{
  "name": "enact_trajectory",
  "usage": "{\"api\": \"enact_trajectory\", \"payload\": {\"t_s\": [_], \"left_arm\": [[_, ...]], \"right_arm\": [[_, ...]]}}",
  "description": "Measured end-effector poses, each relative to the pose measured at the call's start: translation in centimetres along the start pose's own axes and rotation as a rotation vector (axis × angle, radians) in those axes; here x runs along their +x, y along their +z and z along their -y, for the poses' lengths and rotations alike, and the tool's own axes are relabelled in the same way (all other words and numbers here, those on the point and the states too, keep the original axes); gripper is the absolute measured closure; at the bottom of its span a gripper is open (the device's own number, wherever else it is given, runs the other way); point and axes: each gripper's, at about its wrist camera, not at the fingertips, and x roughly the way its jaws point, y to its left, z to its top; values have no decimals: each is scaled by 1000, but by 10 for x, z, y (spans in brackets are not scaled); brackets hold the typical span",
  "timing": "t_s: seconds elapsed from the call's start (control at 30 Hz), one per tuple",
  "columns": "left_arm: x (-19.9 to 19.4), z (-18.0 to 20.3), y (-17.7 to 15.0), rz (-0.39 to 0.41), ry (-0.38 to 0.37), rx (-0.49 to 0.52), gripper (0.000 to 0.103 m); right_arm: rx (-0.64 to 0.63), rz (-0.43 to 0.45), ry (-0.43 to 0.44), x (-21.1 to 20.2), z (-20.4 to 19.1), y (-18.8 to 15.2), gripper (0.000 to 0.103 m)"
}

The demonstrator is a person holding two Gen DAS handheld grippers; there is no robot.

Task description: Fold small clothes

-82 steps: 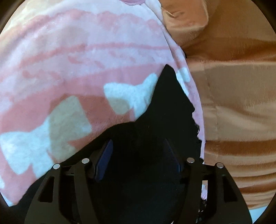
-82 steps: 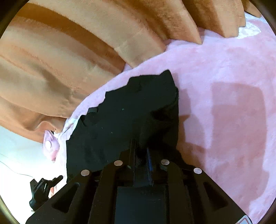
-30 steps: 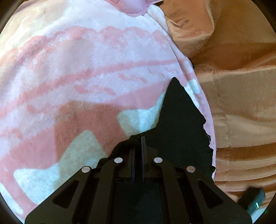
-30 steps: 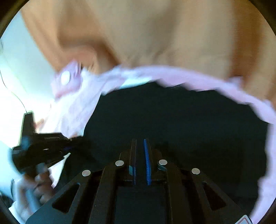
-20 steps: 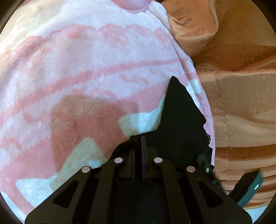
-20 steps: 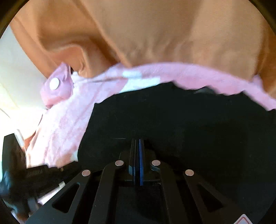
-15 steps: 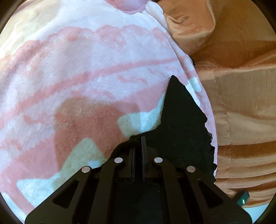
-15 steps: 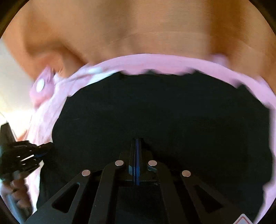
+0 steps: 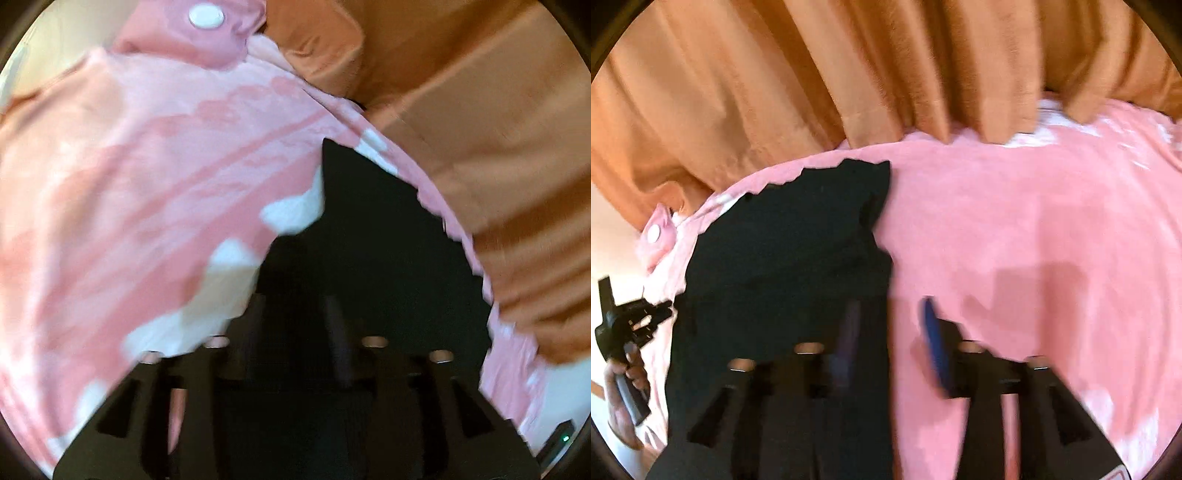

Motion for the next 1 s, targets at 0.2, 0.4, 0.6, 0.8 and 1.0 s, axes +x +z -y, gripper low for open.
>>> {"api": "enact_trajectory", "payload": {"t_s": [0.2,0.4,0.6,0.8,1.0], "left_arm": [[-56,-55,-88,-41,51,58,24],[-75,-89,-145,-71,72,47,21],[-72,-81,-148,-42,100,72,30],[-68,-72,-140,-68,65,109,100],[-117,-54,-155,-50,-25,188,101]], "right_arm": [[12,-82,36,-38,-3,-119,42],[67,-147,99,-35,-2,-181,41],[83,-132,147,-32,-7,-182,39],[153,-126,175,-31,1,-180,98],[118,-29,223,-80,2,-170,99]]}}
